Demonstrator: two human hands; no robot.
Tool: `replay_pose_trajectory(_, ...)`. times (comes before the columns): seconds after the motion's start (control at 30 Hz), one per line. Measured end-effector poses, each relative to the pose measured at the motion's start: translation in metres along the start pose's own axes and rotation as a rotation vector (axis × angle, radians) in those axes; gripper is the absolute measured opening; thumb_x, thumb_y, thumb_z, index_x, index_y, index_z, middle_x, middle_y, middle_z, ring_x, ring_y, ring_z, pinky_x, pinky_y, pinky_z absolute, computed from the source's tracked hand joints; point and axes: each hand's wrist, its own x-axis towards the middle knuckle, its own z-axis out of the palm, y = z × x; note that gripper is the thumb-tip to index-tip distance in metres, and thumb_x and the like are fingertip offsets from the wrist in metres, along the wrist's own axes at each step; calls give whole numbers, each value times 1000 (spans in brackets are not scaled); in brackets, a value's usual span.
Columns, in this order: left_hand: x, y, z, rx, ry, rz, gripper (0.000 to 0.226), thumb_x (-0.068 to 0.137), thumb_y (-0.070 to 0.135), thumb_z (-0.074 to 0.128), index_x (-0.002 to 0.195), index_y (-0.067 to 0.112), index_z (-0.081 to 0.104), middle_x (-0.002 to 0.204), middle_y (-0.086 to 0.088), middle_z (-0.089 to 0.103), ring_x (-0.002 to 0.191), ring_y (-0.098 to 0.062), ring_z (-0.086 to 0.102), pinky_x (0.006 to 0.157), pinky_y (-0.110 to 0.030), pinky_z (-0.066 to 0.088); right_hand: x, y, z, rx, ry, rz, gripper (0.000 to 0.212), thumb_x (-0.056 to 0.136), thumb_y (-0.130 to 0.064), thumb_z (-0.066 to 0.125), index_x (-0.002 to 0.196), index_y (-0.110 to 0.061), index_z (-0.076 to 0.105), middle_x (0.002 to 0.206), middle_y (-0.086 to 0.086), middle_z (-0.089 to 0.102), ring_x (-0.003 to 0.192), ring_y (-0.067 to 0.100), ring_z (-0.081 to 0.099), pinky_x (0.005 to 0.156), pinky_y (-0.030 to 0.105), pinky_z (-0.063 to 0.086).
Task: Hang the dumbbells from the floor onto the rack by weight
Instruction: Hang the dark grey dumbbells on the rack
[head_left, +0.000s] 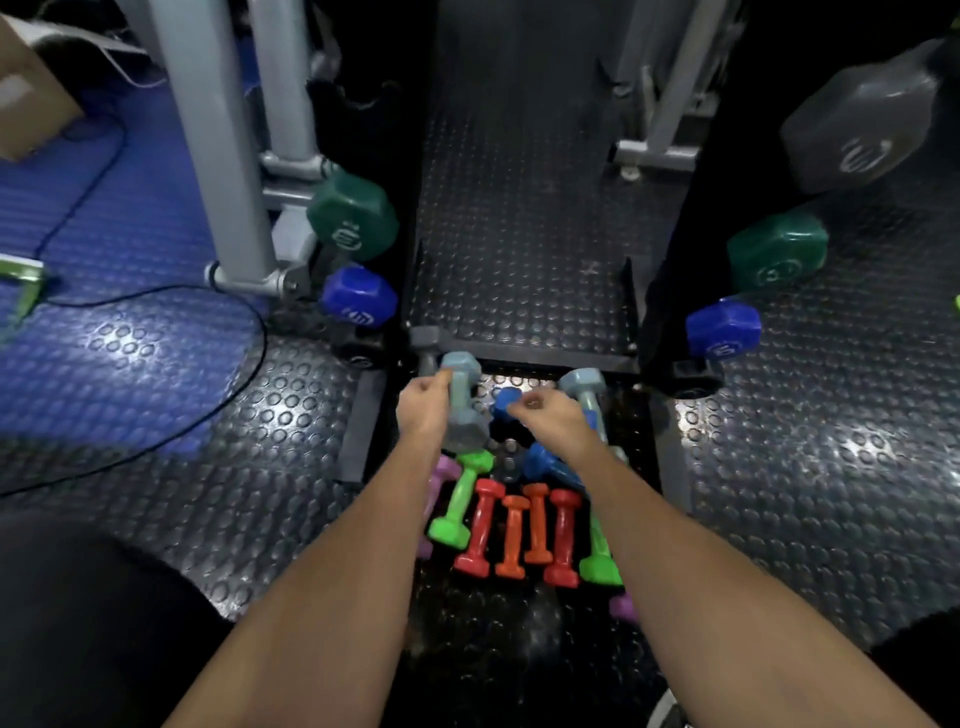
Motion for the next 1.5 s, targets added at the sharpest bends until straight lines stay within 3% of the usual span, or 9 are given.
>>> replay_pose_trajectory(0.13, 10, 3, -30, 22, 30, -10, 33, 95, 45, 61, 75, 18, 64, 87, -5, 70, 90, -26, 68, 89, -41, 55, 13, -30, 42, -126, -24, -153, 40, 89, -41, 70, 122, -19, 69, 113, 4, 73, 105, 24, 68, 84, 33, 53)
replay_pose_trajectory(0.27, 35, -12, -40, 41, 48, -33, 40, 98, 43, 57, 73, 13, 65, 83, -8, 68, 91, -31, 66, 88, -40, 54, 30, -62, 84, -337, -44, -321, 47, 88, -42, 68, 129, -21, 64, 127, 9, 65, 120, 29, 60, 99, 38, 50)
replay_pose_trajectory(0.43, 62, -27, -49, -35, 36, -106, 44, 98, 44, 57, 109, 5, 72, 107, -16, 73, 101, -33, 69, 95, -46, 55, 55, -77, 129, -690, -115, -472, 43, 87, -41, 68, 127, -30, 59, 133, 14, 56, 113, 35, 60, 102, 47, 45)
replay_pose_trajectory(0.6, 87, -48, -56, -122, 41, -148, 29, 99, 42, 55, 85, 18, 64, 105, -13, 71, 96, -28, 65, 96, -46, 52, 68, -87, 162, -1007, -79, -448, 41, 94, -32, 65, 132, -27, 55, 139, 19, 41, 111, 33, 60, 98, 43, 46)
replay_pose_trajectory(0.77, 103, -53, -69, -246, 29, -170, 34, 104, 40, 50, 102, 9, 65, 96, -8, 65, 76, -16, 57, 67, -32, 45, 67, -77, 172, -1155, -54, -440, 37, 97, -21, 59, 134, -25, 58, 151, 24, 23, 110, 29, 62, 97, 39, 52)
replay_pose_trajectory(0.87, 112, -52, -73, -301, 13, -187, 37, 103, 42, 49, 96, 10, 66, 98, -10, 68, 77, -17, 58, 68, -31, 44, 63, -74, 170, -1197, -25, -465, 32, 98, -16, 57, 129, -22, 62, 150, 22, 26, 106, 26, 63, 94, 36, 52)
replay_pose_trajectory(1.13, 120, -62, -78, -302, -5, -207, 44, 101, 49, 48, 113, 11, 68, 107, -9, 74, 98, -24, 67, 85, -42, 50, 63, -72, 162, -1166, -52, -477, 31, 87, -8, 70, 117, -16, 68, 145, 20, 30, 94, 22, 65, 91, 37, 56)
replay_pose_trajectory(1.33, 123, -66, -82, -334, -21, -226, 41, 102, 49, 47, 110, 14, 66, 105, -9, 76, 97, -24, 70, 91, -46, 53, 68, -66, 139, -747, -129, -358, 58, 79, -15, 83, 132, -28, 63, 143, 9, 21, 112, 31, 57, 104, 38, 51)
replay_pose_trajectory(1.5, 117, -61, -82, -344, -59, -252, 34, 102, 45, 50, 109, 15, 64, 105, -9, 76, 98, -25, 71, 85, -44, 55, 68, -69, 90, -315, -159, -300, 62, 74, -20, 90, 131, -29, 67, 124, 2, 37, 114, 21, 50, 106, 28, 41)
